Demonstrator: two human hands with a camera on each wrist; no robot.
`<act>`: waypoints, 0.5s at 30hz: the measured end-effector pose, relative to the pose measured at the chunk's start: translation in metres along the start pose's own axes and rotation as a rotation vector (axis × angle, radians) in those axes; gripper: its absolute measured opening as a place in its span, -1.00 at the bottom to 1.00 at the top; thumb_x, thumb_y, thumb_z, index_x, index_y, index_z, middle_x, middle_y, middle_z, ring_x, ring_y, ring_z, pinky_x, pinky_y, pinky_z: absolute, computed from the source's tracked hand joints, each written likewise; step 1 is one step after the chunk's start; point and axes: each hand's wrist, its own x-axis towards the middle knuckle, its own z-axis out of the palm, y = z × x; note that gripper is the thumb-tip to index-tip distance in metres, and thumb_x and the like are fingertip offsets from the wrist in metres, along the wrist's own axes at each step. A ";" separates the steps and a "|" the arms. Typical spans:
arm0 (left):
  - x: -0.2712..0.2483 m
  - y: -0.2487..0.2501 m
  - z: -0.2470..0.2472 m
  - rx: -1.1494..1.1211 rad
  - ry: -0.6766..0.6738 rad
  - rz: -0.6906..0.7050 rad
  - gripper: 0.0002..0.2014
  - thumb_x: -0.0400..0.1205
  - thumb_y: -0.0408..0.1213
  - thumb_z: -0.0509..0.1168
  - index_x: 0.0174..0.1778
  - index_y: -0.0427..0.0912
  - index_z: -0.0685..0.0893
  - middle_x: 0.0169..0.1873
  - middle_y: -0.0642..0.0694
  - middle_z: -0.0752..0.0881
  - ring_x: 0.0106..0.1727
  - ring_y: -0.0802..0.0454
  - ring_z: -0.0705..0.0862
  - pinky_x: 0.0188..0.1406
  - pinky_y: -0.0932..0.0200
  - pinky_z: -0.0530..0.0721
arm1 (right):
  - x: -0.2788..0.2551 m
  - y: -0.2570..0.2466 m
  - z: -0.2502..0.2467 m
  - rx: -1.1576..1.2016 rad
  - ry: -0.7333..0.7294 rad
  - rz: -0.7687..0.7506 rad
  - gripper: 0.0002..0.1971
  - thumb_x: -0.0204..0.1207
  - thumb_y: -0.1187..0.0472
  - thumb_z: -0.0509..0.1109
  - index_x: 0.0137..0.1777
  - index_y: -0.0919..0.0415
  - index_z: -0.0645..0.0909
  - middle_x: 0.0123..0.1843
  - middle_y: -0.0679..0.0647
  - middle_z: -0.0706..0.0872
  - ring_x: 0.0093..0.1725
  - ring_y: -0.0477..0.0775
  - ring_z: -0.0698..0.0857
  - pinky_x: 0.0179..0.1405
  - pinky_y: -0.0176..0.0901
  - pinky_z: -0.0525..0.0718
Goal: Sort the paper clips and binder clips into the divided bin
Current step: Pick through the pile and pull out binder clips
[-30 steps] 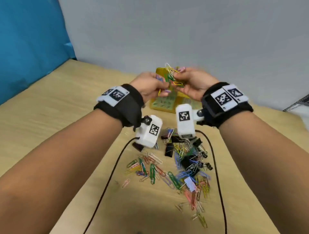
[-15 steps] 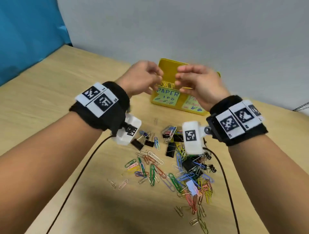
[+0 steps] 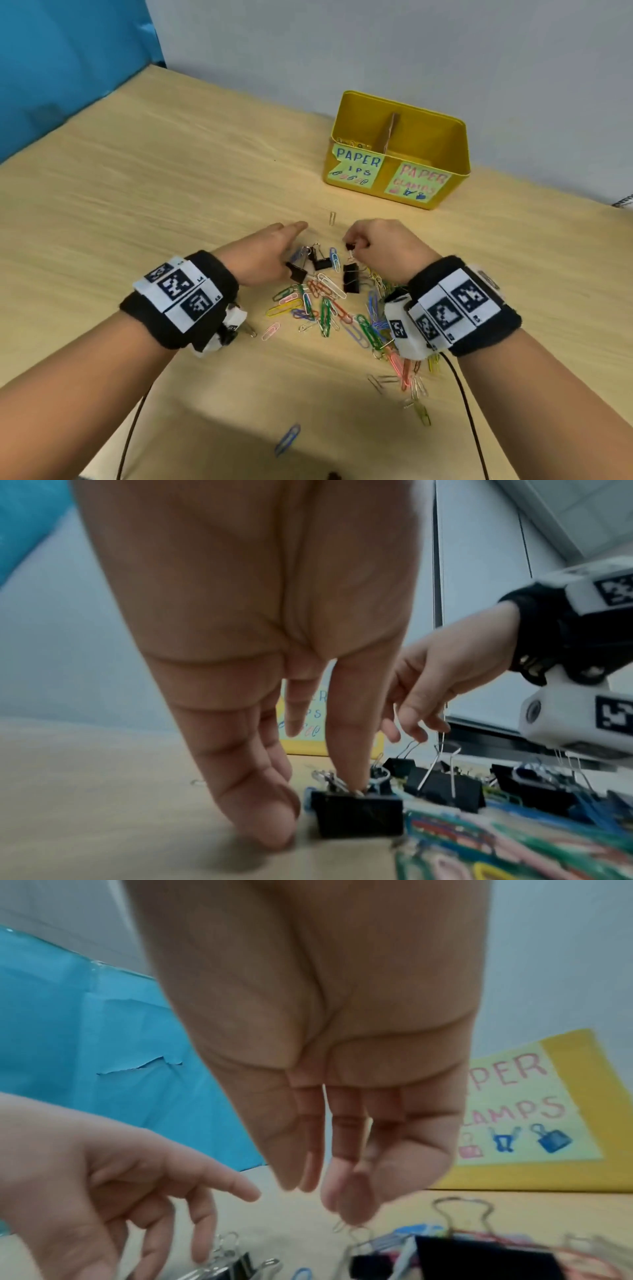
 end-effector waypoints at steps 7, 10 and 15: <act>0.011 0.002 -0.003 0.078 0.064 0.041 -0.46 0.51 -0.42 0.34 0.44 -0.10 0.50 0.24 -0.22 0.56 0.21 -0.11 0.57 0.26 0.12 0.50 | 0.012 -0.026 0.029 -0.147 -0.045 -0.086 -0.51 0.50 0.51 0.12 0.41 0.24 0.49 0.33 0.27 0.58 0.34 0.26 0.56 0.31 -0.02 0.53; 0.007 -0.012 -0.005 0.005 0.132 0.003 -0.49 0.51 -0.44 0.35 0.40 -0.16 0.49 0.05 -0.12 0.65 -0.06 0.02 0.54 0.01 0.21 0.50 | 0.011 -0.015 0.032 -0.135 -0.080 -0.069 -0.53 0.48 0.55 0.08 0.33 0.25 0.53 0.28 0.25 0.63 0.28 0.23 0.59 0.16 -0.09 0.53; 0.004 -0.023 -0.009 0.120 0.138 -0.015 -0.38 0.51 -0.41 0.32 0.51 -0.02 0.38 0.42 -0.19 0.38 0.43 -0.17 0.39 0.46 0.00 0.40 | 0.011 -0.013 0.028 -0.072 0.075 -0.082 -0.60 0.49 0.37 0.30 0.33 0.14 0.52 0.26 0.20 0.61 0.25 0.20 0.60 0.16 -0.10 0.54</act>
